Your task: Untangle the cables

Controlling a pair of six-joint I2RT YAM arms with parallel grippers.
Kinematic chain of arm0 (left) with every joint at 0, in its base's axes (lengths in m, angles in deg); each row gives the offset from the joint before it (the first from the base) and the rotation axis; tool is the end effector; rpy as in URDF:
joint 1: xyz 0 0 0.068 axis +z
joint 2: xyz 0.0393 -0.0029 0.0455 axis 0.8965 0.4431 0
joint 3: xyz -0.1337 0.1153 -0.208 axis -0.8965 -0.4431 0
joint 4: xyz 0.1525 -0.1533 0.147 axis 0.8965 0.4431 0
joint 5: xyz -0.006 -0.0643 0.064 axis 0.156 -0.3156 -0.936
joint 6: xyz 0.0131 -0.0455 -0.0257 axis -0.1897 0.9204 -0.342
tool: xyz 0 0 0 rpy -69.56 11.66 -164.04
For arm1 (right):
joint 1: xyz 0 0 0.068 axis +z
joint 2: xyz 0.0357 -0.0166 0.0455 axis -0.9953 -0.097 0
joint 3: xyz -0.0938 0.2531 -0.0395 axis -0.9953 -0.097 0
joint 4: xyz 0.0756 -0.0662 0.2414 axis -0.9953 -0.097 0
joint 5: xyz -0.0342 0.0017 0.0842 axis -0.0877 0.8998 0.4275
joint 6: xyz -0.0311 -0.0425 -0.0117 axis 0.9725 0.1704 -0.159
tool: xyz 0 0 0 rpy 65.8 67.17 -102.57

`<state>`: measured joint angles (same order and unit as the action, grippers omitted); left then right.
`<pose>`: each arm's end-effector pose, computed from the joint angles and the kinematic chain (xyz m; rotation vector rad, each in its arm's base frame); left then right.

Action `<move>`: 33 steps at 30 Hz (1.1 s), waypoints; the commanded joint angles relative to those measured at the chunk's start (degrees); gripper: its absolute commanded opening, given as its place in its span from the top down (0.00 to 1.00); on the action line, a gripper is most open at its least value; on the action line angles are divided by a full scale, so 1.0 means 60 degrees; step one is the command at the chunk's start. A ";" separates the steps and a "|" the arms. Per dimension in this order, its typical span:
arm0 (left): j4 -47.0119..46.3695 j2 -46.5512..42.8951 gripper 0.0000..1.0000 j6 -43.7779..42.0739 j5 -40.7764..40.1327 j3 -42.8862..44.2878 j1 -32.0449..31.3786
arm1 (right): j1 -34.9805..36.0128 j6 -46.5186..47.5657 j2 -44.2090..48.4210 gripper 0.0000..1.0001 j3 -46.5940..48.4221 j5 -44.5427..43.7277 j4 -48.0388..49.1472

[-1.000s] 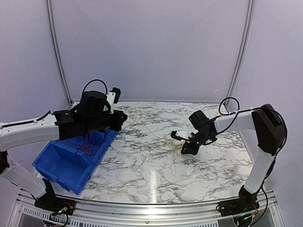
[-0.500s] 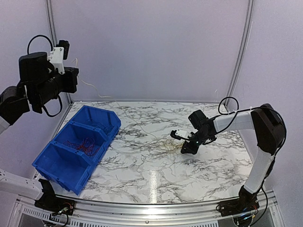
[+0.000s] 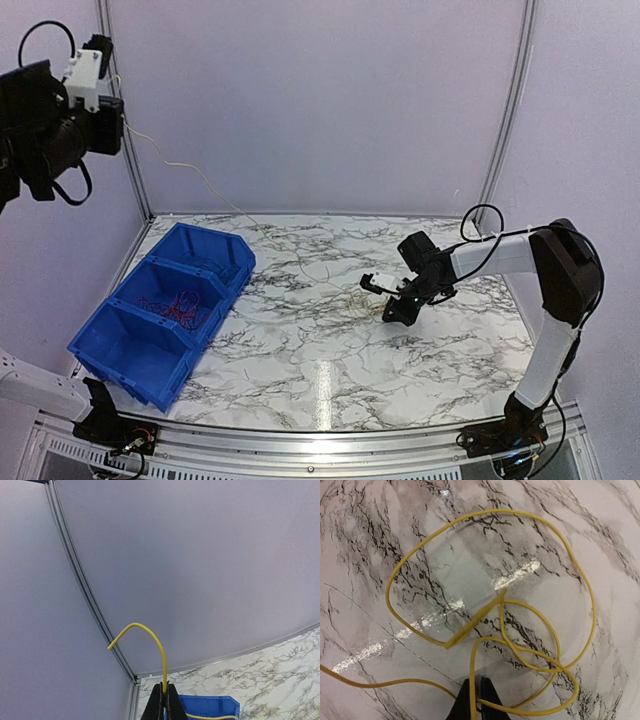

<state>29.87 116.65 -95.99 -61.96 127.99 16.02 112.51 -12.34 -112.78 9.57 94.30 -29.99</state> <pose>0.1387 -0.1127 0.5402 0.1512 1.5415 0.1699 0.2982 0.1691 0.1420 -1.4091 2.3533 0.3337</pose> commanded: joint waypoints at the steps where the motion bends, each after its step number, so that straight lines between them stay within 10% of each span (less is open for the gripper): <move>1: -0.0281 0.0366 1.00 -0.1903 -0.1095 0.1775 -0.0026 | -0.0153 -0.0058 -0.0606 0.94 -0.0110 -0.0894 -0.0501; 33: -0.0155 -0.1820 1.00 0.1056 -0.0979 -0.2439 -0.0101 | -0.0241 -0.0060 -0.0799 0.67 -0.0008 -0.0985 -0.0615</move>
<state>25.65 107.34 -95.31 -69.24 114.86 15.64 111.50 -12.64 -113.66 10.73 93.30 -29.97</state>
